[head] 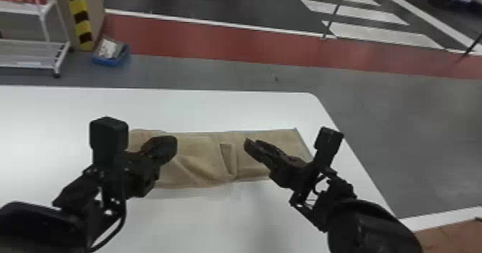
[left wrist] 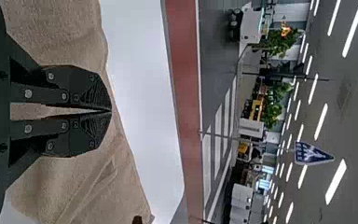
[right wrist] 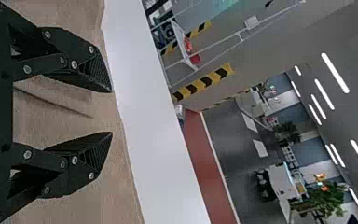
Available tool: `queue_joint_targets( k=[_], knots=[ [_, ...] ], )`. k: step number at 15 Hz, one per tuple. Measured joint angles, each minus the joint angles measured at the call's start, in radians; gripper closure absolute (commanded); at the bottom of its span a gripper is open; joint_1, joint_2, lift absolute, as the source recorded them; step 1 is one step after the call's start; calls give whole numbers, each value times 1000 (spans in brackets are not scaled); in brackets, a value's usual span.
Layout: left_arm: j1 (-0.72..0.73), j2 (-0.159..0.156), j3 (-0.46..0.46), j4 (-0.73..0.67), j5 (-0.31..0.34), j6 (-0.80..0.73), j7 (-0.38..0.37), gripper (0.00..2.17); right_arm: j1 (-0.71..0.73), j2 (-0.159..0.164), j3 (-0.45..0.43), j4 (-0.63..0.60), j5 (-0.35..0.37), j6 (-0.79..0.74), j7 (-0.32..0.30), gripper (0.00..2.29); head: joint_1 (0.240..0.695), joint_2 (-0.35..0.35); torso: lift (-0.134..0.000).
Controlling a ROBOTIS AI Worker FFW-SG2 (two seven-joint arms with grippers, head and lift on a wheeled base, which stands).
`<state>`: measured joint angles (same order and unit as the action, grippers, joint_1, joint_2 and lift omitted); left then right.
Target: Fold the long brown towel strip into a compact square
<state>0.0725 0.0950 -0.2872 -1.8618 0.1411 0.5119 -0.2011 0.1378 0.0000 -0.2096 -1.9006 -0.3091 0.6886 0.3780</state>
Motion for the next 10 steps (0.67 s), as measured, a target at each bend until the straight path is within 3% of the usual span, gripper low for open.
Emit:
queue_joint_targets(
  k=[5,8,10],
  knots=[
    [34,5,75,-25,4,-42,-18,26,-11,0,108,-4,25,55,-64,680,695,-102,-124],
    [38,5,87,-25,5,-46,-27,26,-31,0,130,4,41,88,-84,687,695,-88,-124],
    [37,6,90,-25,5,-47,-39,26,-43,0,137,19,52,93,-96,829,695,-87,-124]
  ],
)
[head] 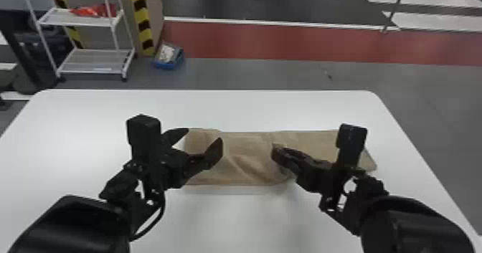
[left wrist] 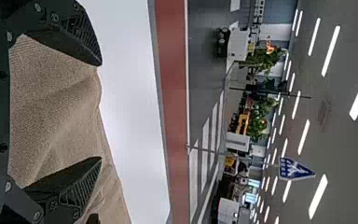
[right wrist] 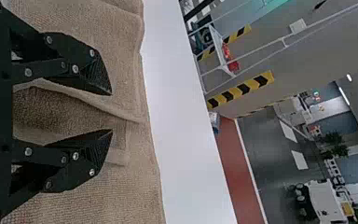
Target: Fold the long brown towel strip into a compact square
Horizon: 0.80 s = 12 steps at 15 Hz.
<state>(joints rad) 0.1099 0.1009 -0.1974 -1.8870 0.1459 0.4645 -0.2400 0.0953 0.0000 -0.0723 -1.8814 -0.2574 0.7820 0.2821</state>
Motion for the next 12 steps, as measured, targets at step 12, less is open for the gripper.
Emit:
queue_joint_targets(
  k=[12],
  knots=[
    [23,14,31,-22,12,-2,-24,29,-12,0,43,7,-6,33,11,1180,695,-42,-124]
  ],
)
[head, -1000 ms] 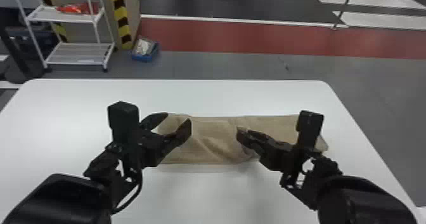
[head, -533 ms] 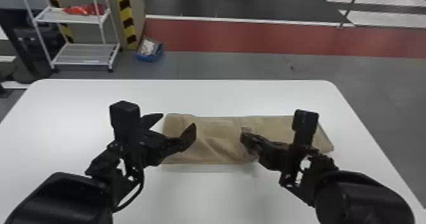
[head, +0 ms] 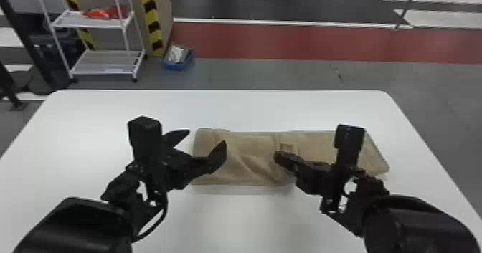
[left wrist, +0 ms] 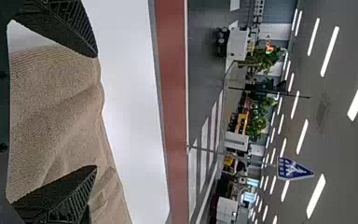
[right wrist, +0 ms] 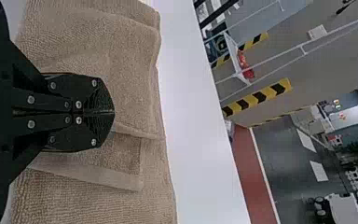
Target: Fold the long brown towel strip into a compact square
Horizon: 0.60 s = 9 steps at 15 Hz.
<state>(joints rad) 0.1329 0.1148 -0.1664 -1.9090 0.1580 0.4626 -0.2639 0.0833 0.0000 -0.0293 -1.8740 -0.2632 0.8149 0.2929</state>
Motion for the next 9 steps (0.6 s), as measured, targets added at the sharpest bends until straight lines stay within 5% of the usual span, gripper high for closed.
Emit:
queue_joint_targets(
  k=[5,7,9],
  knots=[
    [2,-1,-6,-1,-1,0,2,29,93,0,-7,-160,-35,-31,3,1150,695,-41,-124],
    [2,-1,-12,-1,-3,0,4,29,107,0,-16,-191,-18,-18,-18,410,695,-58,-124],
    [2,-1,-16,-1,-3,0,5,29,77,0,-16,-149,12,-1,-21,336,695,-66,-124]
  ],
)
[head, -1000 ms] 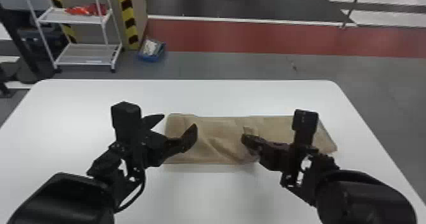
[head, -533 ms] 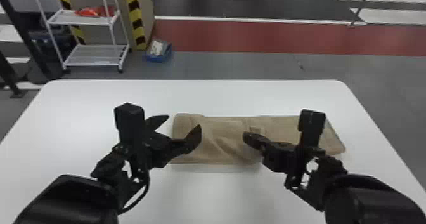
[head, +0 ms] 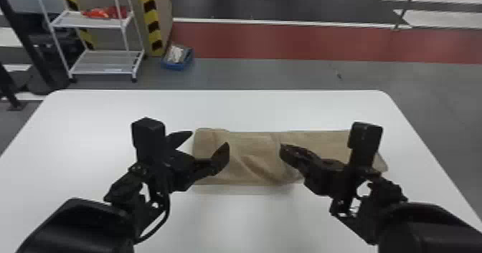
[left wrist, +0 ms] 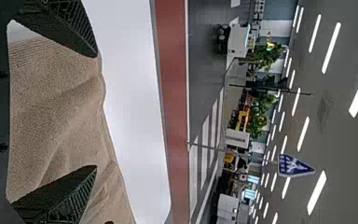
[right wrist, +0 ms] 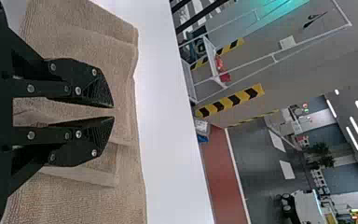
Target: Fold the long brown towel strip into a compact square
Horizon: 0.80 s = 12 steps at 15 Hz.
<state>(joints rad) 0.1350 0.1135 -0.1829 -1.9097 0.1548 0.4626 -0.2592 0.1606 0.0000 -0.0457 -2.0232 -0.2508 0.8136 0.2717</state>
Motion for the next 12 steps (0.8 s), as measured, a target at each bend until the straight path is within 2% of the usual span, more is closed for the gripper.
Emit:
queue_joint_targets(
  k=[2,5,7,12],
  knots=[
    [0,0,-1,0,-1,0,0,29,-50,0,5,80,31,3,-2,340,695,-71,-124],
    [2,1,1,1,-3,0,-2,29,-109,0,0,170,41,6,-2,343,695,-74,-124],
    [3,1,4,2,-4,0,-3,29,-121,0,-1,189,39,8,-2,461,695,-72,-124],
    [0,1,5,5,-2,-7,-5,29,-128,0,13,198,41,18,-6,471,695,-64,-124]
  ],
)
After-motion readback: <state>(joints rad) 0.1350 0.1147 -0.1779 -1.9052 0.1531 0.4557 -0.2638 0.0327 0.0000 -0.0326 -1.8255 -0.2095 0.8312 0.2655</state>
